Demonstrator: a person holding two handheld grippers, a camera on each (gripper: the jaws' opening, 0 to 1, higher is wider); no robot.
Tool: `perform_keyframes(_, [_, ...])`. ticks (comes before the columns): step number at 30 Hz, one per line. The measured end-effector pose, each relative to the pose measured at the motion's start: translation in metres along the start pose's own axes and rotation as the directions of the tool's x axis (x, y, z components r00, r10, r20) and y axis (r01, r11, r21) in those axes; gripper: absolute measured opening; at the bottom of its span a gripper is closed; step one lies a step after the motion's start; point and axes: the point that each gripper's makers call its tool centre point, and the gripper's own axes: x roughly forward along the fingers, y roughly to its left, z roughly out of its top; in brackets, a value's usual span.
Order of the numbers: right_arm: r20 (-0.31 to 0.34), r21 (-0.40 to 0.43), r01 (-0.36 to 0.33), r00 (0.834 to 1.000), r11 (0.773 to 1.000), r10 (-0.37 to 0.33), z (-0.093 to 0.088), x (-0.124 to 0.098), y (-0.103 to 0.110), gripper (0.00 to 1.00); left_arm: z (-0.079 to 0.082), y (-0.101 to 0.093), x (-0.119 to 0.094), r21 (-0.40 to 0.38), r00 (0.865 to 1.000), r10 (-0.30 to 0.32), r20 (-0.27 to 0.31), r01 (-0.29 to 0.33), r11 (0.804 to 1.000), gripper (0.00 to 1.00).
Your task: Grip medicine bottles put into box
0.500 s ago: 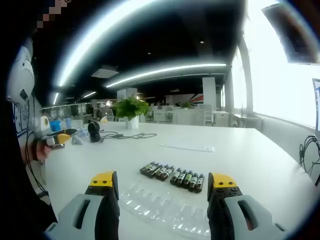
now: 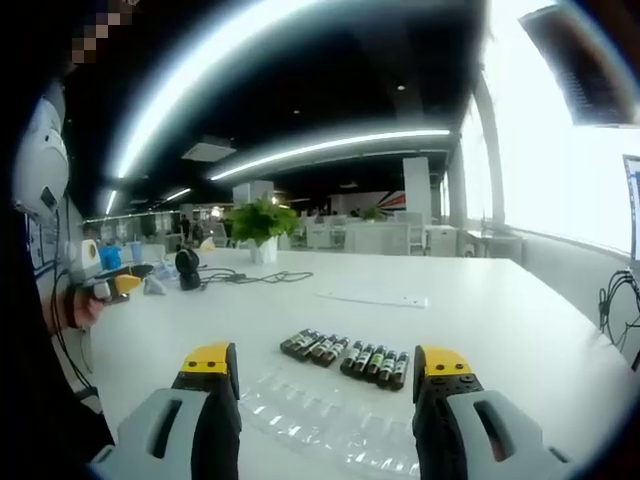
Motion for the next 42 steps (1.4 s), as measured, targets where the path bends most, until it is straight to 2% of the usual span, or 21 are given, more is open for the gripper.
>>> perform_keyframes(7, [0.005, 0.009, 0.004, 1.0, 1.0, -0.004, -0.003, -0.002, -0.002, 0.66, -0.001, -0.001, 0.001, 0.007, 1.0, 0.0, 0.002, 0.0, 1.0, 0.49])
perform_keyframes(14, [0.013, 0.024, 0.021, 1.0, 0.999, -0.022, -0.002, -0.004, -0.009, 0.65, -0.009, -0.009, 0.007, 0.007, 1.0, -0.01, 0.011, 0.009, 1.0, 0.48])
perform_keyframes(18, [-0.003, 0.015, 0.037, 0.999, 0.999, -0.037, -0.005, -0.006, -0.014, 0.64, -0.014, -0.013, 0.01, 0.007, 1.0, -0.021, 0.004, 0.021, 1.0, 0.48])
perform_keyframes(21, [0.035, 0.028, 0.054, 0.998, 0.998, -0.055, 0.001, -0.012, -0.021, 0.62, -0.015, -0.013, 0.012, 0.005, 1.0, -0.023, 0.002, 0.023, 1.0, 0.48])
perform_keyframes(23, [0.036, 0.039, 0.059, 0.998, 0.997, -0.061, 0.0, -0.013, -0.024, 0.62, -0.015, -0.015, 0.018, -0.007, 0.999, -0.034, 0.018, 0.034, 0.999, 0.48])
perform_keyframes(27, [0.024, 0.022, 0.075, 0.997, 0.997, -0.076, -0.004, -0.012, -0.028, 0.69, -0.019, -0.019, 0.029, 0.005, 0.998, -0.048, 0.032, 0.047, 0.999, 0.47])
perform_keyframes(30, [0.063, 0.016, 0.06, 0.996, 0.998, -0.061, 0.002, -0.012, -0.026, 0.76, -0.02, -0.02, 0.033, 0.01, 0.997, -0.05, 0.057, 0.05, 0.999, 0.47])
perform_keyframes(33, [0.057, 0.012, 0.058, 0.997, 0.998, -0.058, 0.0, -0.01, -0.024, 0.71, -0.03, -0.02, 0.036, -0.001, 0.997, -0.056, 0.053, 0.056, 0.998, 0.47])
perform_keyframes(36, [0.009, -0.002, 0.075, 0.997, 0.997, -0.075, -0.009, -0.007, -0.027, 0.71, -0.042, -0.021, 0.037, 0.011, 0.997, -0.069, 0.042, 0.069, 0.998, 0.47])
perform_keyframes(38, [0.008, -0.016, 0.096, 0.995, 0.995, -0.095, -0.01, -0.005, -0.03, 0.71, -0.05, -0.018, 0.041, 0.06, 0.997, -0.064, 0.033, 0.062, 0.996, 0.47])
perform_keyframes(42, [0.018, -0.017, 0.104, 0.994, 0.994, -0.104, -0.007, 0.0, -0.029, 0.66, -0.057, -0.018, 0.05, 0.052, 0.997, -0.069, 0.036, 0.067, 0.996, 0.47])
